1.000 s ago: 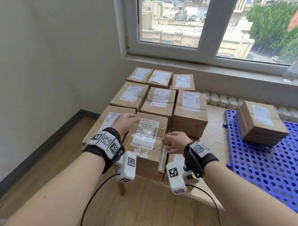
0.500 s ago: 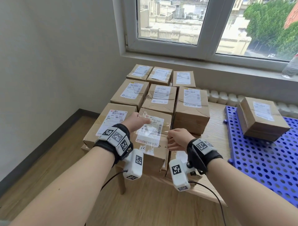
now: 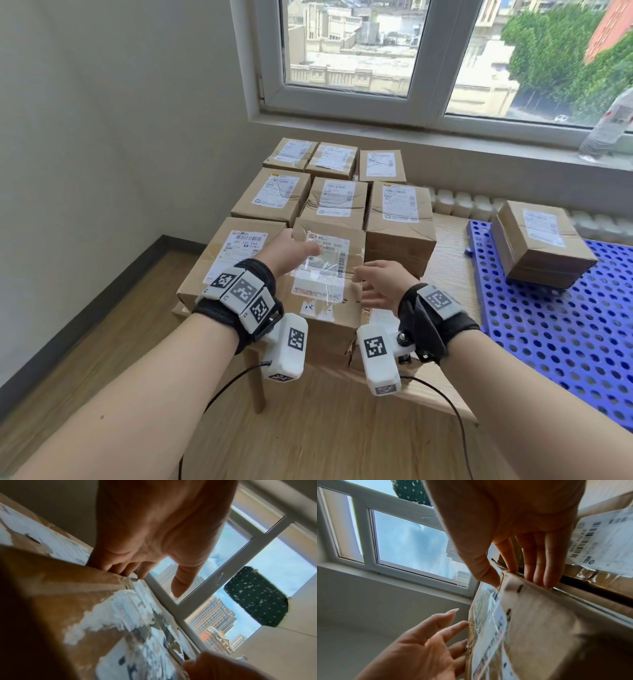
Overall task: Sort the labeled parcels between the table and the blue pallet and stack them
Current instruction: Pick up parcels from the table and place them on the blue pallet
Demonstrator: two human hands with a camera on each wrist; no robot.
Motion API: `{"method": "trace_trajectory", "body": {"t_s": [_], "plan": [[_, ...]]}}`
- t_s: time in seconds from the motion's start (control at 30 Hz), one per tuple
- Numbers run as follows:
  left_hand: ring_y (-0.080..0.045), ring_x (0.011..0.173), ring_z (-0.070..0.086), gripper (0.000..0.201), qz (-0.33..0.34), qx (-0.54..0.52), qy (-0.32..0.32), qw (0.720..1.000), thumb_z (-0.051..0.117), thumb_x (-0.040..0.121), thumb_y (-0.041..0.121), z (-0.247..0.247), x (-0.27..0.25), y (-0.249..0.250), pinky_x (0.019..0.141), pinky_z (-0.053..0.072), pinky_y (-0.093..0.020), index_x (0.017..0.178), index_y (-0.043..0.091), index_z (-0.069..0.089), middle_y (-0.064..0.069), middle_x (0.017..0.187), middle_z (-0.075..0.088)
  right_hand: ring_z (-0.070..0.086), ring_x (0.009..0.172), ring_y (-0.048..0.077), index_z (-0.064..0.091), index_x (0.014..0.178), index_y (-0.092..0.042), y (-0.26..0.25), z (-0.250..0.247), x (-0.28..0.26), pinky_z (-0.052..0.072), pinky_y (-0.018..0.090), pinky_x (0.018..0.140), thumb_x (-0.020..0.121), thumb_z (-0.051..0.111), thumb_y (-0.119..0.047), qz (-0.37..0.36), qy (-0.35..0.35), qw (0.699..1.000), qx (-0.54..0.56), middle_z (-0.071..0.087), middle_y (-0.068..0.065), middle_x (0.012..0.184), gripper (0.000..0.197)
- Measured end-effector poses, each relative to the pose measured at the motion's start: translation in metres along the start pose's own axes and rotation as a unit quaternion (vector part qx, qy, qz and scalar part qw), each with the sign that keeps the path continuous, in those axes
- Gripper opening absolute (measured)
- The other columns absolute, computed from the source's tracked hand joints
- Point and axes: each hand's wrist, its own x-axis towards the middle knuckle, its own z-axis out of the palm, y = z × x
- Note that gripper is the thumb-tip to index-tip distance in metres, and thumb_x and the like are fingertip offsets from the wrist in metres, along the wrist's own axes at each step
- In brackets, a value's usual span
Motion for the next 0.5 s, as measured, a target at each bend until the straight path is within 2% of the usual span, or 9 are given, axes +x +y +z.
{"method": "trace_trajectory", "body": {"t_s": [0.07,0.13,0.2,0.23,0.3,0.37,0.43,0.5], "plan": [[-0.026,0.13,0.043,0.072,0.02,-0.009,0.003,1.0,0.062,0.088,0.035,-0.003,-0.007,0.001,0.107,0.035,-0.043,0.148,0.013,0.028,-0.005,0.148,0.04,0.068,0.074,0.021,0.054,0.124,-0.007,0.0,-0.002,-0.008,0.059,0.031,0.069,0.086,0.057,-0.005,-0.021,0.002,1.0,0.012,0.066,0.011,0.093,0.038],[-0.025,0.134,0.04,0.073,0.037,-0.026,0.014,0.999,0.062,0.089,0.034,-0.006,-0.011,0.001,0.108,0.032,-0.041,0.149,0.015,0.025,-0.004,0.151,0.036,0.068,0.076,0.02,0.053,0.126,-0.007,-0.001,-0.004,-0.017,0.06,0.032,0.073,0.085,0.058,-0.005,-0.056,0.014,0.998,0.024,0.066,0.01,0.093,0.041],[-0.023,0.131,0.042,0.074,0.051,-0.059,0.013,0.997,0.064,0.087,0.033,-0.009,-0.018,0.003,0.106,0.033,-0.04,0.149,0.017,0.026,-0.004,0.149,0.039,0.067,0.075,0.018,0.053,0.125,-0.008,-0.003,-0.008,-0.025,0.059,0.031,0.074,0.086,0.058,-0.006,-0.089,0.028,0.995,0.032,0.067,0.009,0.095,0.039],[-0.022,0.126,0.046,0.077,0.058,-0.077,0.006,0.995,0.067,0.082,0.036,-0.011,-0.023,0.006,0.105,0.035,-0.039,0.148,0.019,0.03,-0.003,0.146,0.044,0.066,0.074,0.017,0.054,0.124,-0.009,-0.005,-0.01,-0.028,0.059,0.03,0.072,0.086,0.059,-0.006,-0.1,0.033,0.994,0.036,0.067,0.008,0.095,0.038],[-0.023,0.122,0.052,0.082,0.063,-0.104,-0.003,0.993,0.069,0.071,0.041,-0.011,-0.029,0.011,0.105,0.04,-0.047,0.143,0.021,0.036,-0.003,0.138,0.053,0.066,0.073,0.016,0.057,0.122,-0.01,-0.009,-0.016,-0.033,0.059,0.028,0.07,0.085,0.06,-0.005,-0.115,0.044,0.991,0.042,0.068,0.007,0.093,0.037],[-0.024,0.121,0.054,0.074,0.075,-0.127,-0.004,0.989,0.069,0.073,0.038,-0.009,-0.033,0.018,0.105,0.04,-0.051,0.138,0.019,0.04,-0.002,0.134,0.056,0.065,0.072,0.016,0.059,0.119,-0.011,-0.012,-0.023,-0.037,0.058,0.028,0.072,0.085,0.06,-0.005,-0.125,0.058,0.989,0.045,0.069,0.005,0.09,0.035],[-0.025,0.122,0.051,0.076,0.076,-0.15,-0.009,0.986,0.068,0.078,0.035,-0.005,-0.033,0.026,0.107,0.037,-0.052,0.144,0.021,0.034,-0.001,0.138,0.052,0.065,0.074,0.016,0.06,0.116,-0.013,-0.014,-0.03,-0.04,0.058,0.029,0.074,0.085,0.059,-0.005,-0.132,0.07,0.988,0.05,0.069,0.003,0.091,0.032],[-0.022,0.122,0.049,0.076,0.083,-0.159,-0.022,0.983,0.065,0.082,0.035,0.001,-0.032,0.033,0.107,0.035,-0.052,0.147,0.02,0.03,0.0,0.138,0.05,0.066,0.086,0.018,0.06,0.115,-0.016,-0.014,-0.038,-0.042,0.057,0.031,0.079,0.084,0.059,-0.004,-0.13,0.081,0.987,0.058,0.069,0.003,0.1,0.034]]}}
